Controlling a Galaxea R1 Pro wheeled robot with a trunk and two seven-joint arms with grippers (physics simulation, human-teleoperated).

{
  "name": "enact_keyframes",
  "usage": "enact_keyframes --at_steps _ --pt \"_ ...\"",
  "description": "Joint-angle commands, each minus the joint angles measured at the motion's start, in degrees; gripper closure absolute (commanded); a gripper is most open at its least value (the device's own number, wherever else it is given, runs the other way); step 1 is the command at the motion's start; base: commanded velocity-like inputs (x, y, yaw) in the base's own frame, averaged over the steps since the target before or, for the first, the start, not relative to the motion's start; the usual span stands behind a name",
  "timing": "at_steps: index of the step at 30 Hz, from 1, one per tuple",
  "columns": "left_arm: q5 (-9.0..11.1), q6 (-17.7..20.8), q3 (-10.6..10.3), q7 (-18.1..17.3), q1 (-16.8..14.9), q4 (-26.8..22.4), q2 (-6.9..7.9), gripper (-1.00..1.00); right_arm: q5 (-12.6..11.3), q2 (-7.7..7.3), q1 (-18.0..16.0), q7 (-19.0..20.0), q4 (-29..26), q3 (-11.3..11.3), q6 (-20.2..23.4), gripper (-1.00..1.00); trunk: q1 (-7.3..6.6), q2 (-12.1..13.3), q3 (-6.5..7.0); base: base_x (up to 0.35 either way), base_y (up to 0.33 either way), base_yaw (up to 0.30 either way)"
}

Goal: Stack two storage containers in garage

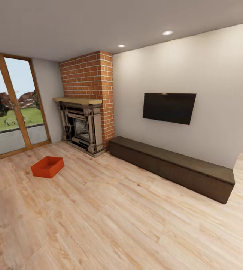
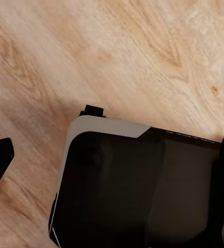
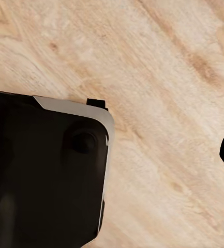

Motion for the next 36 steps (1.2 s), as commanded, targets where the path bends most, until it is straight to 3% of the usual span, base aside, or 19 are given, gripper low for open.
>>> enact_keyframes --at_steps 1,13,36 --pt "0.3 -0.1 0.1 0.0 0.0 0.0 -0.01 -1.0 -0.3 0.0 0.0 -0.1 0.2 0.5 -0.3 -1.0 0.05 0.0 -0.02 0.329 0.0 0.279" --pt "0.2 0.3 0.2 0.0 0.0 0.0 0.08 -1.0 -0.4 0.05 0.0 -0.2 0.2 0.5 -0.3 -1.0 0.05 0.0 -0.02 0.329 0.0 0.242" --pt "0.2 0.0 0.1 0.0 0.0 0.0 -0.01 -1.0 0.0 -0.53 0.0 -0.4 0.2 0.8 -0.2 -1.0 0.05 0.0 -0.02 0.329 0.0 0.011"
